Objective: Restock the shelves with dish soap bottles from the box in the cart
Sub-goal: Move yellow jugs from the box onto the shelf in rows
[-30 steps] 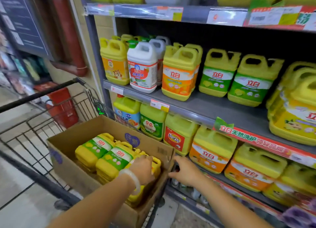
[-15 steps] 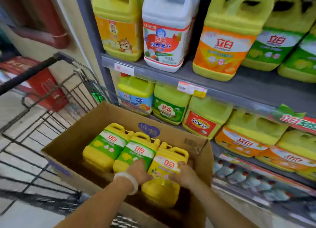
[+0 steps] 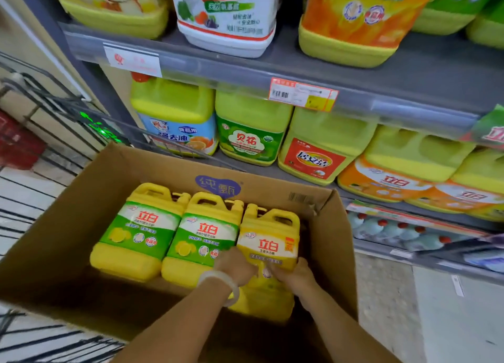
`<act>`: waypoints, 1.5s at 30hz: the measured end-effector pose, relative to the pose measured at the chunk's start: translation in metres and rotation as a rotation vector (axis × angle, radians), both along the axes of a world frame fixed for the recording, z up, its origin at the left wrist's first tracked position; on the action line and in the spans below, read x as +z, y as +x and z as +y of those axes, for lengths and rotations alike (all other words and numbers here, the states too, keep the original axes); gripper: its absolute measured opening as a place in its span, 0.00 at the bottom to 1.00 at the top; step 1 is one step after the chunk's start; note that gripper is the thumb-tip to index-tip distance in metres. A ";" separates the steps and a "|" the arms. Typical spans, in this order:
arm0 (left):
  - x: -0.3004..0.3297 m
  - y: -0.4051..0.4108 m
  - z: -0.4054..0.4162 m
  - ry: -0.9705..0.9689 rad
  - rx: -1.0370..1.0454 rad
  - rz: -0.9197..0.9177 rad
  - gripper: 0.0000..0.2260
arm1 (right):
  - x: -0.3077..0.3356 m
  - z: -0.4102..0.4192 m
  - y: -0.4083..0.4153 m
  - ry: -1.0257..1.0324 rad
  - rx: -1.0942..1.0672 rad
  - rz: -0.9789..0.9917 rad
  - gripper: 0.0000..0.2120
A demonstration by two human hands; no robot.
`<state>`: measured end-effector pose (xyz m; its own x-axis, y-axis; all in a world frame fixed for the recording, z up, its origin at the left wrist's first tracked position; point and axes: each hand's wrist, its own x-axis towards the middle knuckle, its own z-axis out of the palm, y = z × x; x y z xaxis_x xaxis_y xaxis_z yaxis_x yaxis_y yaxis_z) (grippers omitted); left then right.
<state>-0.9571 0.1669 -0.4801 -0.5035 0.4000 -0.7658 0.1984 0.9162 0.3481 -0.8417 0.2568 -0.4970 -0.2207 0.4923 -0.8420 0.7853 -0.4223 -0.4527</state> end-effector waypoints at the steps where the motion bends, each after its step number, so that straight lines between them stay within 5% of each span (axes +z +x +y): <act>1: -0.004 -0.002 0.004 -0.047 -0.021 0.016 0.16 | -0.008 0.001 0.001 -0.020 -0.033 0.010 0.49; 3: -0.011 -0.003 0.013 -0.141 -0.070 0.077 0.22 | -0.019 0.004 0.003 -0.102 -0.116 0.039 0.55; 8: -0.024 0.000 0.021 -0.242 -0.161 0.145 0.34 | -0.017 0.012 0.004 -0.196 -0.185 0.048 0.35; 17: -0.018 -0.003 0.021 -0.131 -0.329 -0.086 0.13 | -0.014 0.010 0.011 -0.277 -0.275 0.066 0.50; 20: -0.014 -0.007 0.019 -0.098 -0.243 -0.143 0.10 | -0.013 0.000 0.015 -0.254 -0.312 0.125 0.51; 23: -0.016 -0.009 0.007 0.025 0.055 -0.271 0.07 | -0.003 -0.003 0.017 -0.213 -0.317 0.191 0.44; 26: -0.006 -0.013 -0.005 0.189 0.268 -0.351 0.29 | 0.016 -0.001 0.019 -0.153 -0.291 0.299 0.34; 31: 0.044 -0.021 -0.009 0.371 0.199 -0.372 0.22 | 0.064 0.011 0.029 0.012 -0.184 0.412 0.50; 34: 0.083 -0.012 -0.003 0.527 0.175 -0.278 0.30 | 0.105 0.022 0.044 0.150 -0.132 0.450 0.43; 40: 0.169 0.055 0.037 0.797 0.189 -0.161 0.26 | 0.183 0.053 0.110 0.329 -0.125 0.628 0.34; 45: 0.225 0.149 0.072 0.937 0.213 -0.330 0.44 | 0.238 0.082 0.205 0.388 -0.149 0.743 0.33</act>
